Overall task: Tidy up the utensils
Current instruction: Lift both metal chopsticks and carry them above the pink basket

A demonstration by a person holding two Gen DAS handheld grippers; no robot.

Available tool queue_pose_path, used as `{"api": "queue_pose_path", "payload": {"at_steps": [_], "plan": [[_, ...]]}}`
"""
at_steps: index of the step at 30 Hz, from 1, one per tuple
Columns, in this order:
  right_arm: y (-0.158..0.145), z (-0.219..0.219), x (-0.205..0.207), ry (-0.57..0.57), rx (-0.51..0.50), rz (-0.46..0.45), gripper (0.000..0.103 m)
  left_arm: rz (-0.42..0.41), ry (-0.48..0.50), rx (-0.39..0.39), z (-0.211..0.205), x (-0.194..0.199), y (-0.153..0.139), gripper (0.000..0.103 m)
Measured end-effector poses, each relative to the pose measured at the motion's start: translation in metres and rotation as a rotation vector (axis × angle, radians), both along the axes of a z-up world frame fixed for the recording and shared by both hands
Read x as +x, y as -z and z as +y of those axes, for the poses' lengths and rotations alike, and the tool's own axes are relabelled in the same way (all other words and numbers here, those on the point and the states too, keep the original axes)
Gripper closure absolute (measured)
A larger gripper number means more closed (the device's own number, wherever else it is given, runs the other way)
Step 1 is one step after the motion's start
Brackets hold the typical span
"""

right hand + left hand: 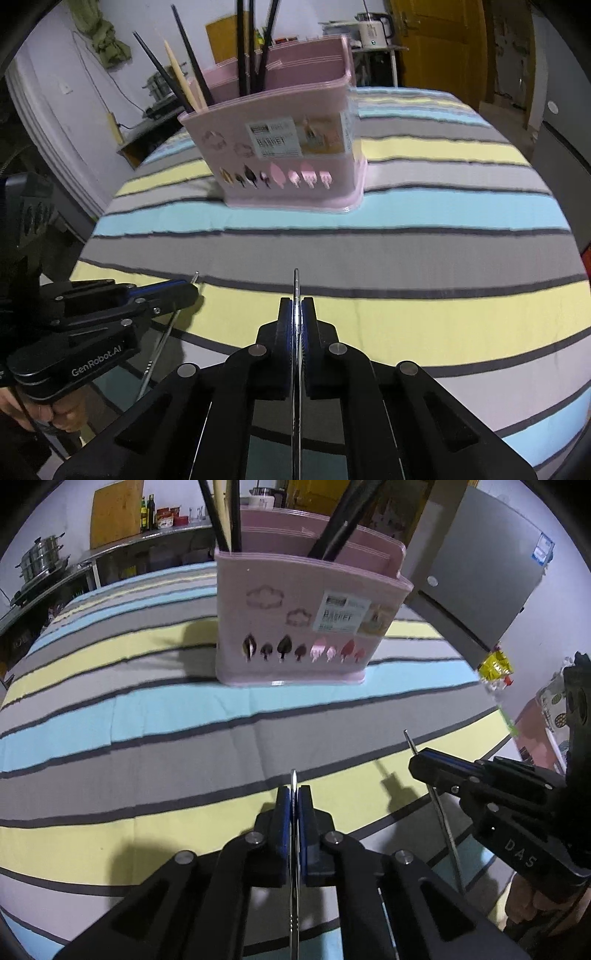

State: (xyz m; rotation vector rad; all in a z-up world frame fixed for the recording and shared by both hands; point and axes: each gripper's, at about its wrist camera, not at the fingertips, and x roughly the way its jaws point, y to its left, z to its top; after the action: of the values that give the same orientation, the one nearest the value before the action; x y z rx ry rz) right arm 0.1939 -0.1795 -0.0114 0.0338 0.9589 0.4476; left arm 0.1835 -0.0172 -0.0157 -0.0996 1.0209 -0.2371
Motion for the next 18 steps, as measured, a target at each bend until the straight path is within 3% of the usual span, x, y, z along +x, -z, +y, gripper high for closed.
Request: {"api": "queue_pose_path", "payload": {"at_steps": [18], "plan": [[-0.086,0.004,-0.008,-0.01,0.088,-0.216,0.099,-0.246,0.013,-0.052,0.016,-0.013,-0.105,0.098]]}}
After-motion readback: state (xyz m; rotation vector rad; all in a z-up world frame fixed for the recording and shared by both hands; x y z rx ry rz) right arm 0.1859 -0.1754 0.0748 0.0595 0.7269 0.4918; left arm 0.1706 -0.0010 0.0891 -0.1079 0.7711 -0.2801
